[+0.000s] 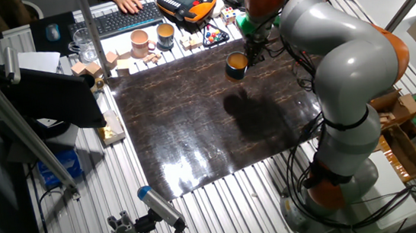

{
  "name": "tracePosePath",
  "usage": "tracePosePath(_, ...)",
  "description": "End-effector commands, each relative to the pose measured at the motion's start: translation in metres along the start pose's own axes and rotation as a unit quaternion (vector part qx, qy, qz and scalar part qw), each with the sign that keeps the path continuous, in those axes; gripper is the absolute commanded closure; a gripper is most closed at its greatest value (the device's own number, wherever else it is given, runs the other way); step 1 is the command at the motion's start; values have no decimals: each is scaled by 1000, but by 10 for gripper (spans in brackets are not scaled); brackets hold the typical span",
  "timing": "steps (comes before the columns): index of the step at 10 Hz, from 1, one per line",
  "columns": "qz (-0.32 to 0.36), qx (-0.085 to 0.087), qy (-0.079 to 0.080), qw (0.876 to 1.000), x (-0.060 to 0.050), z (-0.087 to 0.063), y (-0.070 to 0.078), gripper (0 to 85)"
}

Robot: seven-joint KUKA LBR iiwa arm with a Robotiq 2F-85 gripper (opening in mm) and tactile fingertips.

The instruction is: Pick up the cup

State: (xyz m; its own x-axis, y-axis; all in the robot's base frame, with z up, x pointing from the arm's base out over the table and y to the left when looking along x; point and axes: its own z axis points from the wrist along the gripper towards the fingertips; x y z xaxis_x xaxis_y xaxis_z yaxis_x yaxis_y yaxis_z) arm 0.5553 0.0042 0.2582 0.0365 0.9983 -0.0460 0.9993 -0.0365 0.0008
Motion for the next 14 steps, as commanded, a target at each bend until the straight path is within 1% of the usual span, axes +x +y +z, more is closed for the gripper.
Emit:
tracePosePath(1, -1, 0, 0, 1000, -1, -2, 0, 840)
tracePosePath(2, 3, 2, 2, 1000, -1, -4, 0, 840)
tracePosePath(3, 11, 7, 8, 1000, -1, -9, 1, 840)
tracePosePath(4, 17, 11, 8, 1000, -1, -13, 0, 840)
tracePosePath(6, 27, 11, 7, 1000, 0, -16, -1, 840)
tracePosePath(8, 33, 11, 14, 999, 0, -16, -1, 840)
tracePosePath(10, 34, 11, 15, 999, 0, -16, -2, 840)
tracePosePath(12, 28, 7, 14, 999, 0, -13, -2, 840)
tracePosePath(14, 22, 3, 16, 1000, -3, -10, -2, 840)
